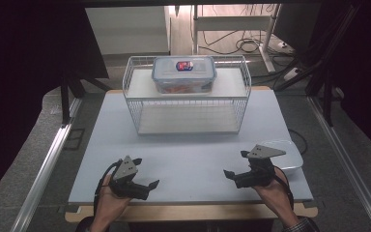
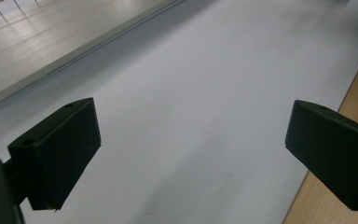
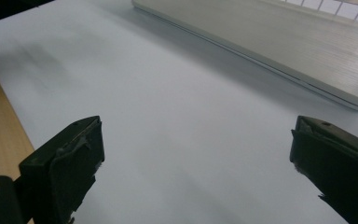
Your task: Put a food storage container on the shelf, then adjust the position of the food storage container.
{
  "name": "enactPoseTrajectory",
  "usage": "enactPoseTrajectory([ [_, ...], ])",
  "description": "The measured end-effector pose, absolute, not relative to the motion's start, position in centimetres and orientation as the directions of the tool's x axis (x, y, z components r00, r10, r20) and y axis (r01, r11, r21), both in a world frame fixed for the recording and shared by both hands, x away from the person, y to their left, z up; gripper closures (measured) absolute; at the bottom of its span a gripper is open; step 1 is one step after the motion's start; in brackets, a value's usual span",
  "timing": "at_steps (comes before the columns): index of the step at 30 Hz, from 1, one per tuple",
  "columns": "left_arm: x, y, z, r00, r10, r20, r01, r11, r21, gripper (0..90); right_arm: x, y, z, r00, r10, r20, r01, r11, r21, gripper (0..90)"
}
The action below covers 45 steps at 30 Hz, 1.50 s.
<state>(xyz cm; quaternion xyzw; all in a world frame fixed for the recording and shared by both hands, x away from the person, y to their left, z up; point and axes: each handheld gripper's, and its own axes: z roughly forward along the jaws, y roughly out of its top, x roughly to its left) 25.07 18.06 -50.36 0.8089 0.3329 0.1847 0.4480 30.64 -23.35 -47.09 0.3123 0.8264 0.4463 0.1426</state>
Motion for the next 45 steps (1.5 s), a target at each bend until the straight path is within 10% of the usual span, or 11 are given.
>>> enactPoseTrajectory([
  [13,25.3,18.5,-50.7,0.710,0.703,-0.036,0.390,-0.350,0.852,3.0,31.8,-26.5,-46.1,-0.641,0.766,0.037,0.484,0.367,0.794,10.8],
  [28,25.5,18.7,-50.9,0.713,0.700,-0.044,0.404,-0.358,0.842,3.7,33.0,-33.9,-44.8,-0.479,0.876,-0.065,0.523,0.343,0.780,87.5],
  [45,25.7,18.6,-51.2,0.716,0.696,-0.054,0.415,-0.362,0.835,4.0,33.9,-39.8,-45.4,-0.262,0.961,-0.085,0.572,0.225,0.788,89.5],
])
